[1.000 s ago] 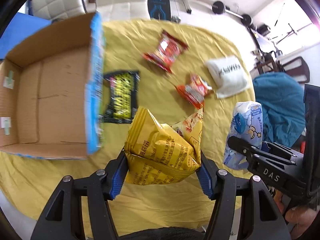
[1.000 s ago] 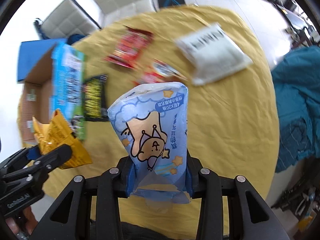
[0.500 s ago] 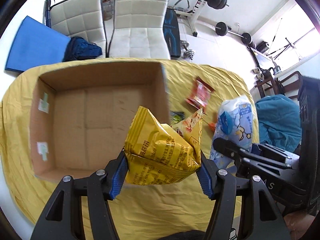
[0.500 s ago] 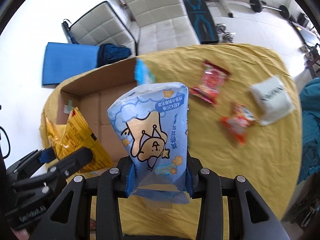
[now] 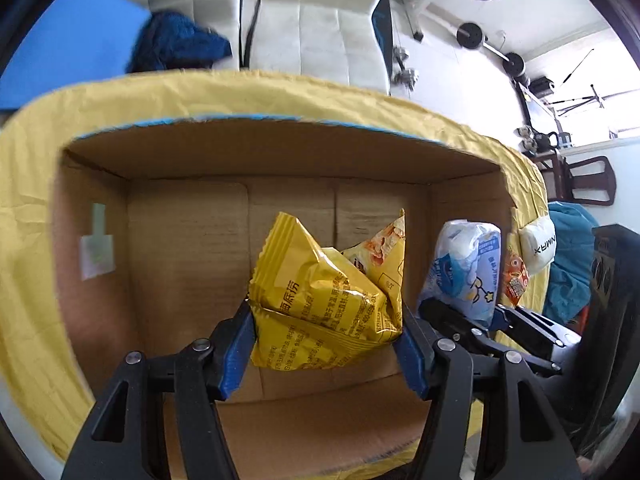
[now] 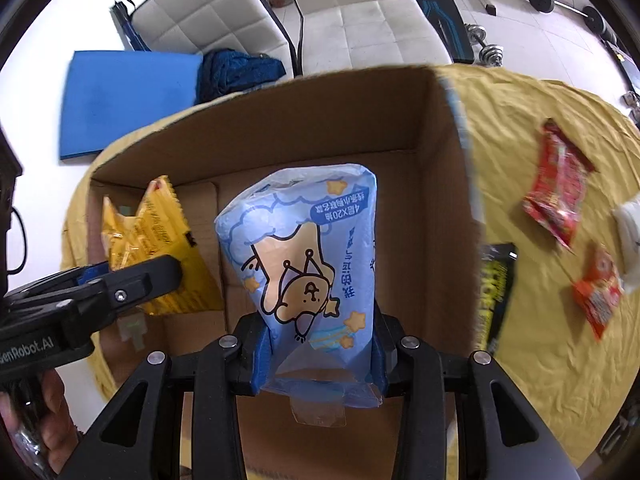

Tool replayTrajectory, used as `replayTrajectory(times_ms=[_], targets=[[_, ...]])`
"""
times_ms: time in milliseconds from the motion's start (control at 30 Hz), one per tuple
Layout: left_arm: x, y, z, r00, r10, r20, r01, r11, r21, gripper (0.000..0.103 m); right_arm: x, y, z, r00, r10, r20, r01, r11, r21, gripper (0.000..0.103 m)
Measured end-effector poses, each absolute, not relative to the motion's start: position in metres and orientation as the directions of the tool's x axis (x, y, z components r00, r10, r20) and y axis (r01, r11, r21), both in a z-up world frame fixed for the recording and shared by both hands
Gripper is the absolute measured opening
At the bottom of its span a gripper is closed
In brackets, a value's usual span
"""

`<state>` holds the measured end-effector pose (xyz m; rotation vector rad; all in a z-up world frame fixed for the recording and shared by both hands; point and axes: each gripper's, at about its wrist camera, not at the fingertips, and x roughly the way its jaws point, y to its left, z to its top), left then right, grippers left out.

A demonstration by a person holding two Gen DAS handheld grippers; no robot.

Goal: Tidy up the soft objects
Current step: 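Carry both packs into the cardboard box and open both grippers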

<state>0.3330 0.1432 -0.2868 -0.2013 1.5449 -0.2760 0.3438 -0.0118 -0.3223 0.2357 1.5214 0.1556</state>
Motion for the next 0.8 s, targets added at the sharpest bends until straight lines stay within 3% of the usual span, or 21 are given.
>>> replayTrajectory(times_ms=[333,633,800], targets=[[0.372,0.152,-0.360,-0.137,-0.356,-0.924,0.023,0.932,-0.362,0.062,0.380,0.007,-0.371,-0.001,0.194,-0.981,0.041,0.980,0.194,0.044],[0.385,0.138,-0.377,-0.184,-0.361,-0.914,0.031,0.928,-0.373,0.067,0.394,0.015,-0.387,-0.019,0.165,-0.986,0.039,0.986,0.165,0.057],[0.381,0.136,-0.365,-0.127,-0.280,-0.951,0.047,0.956,-0.288,0.070,0.390,0.016,-0.385,-0.014,0.179,-0.984,0.066,0.982,0.178,0.063]])
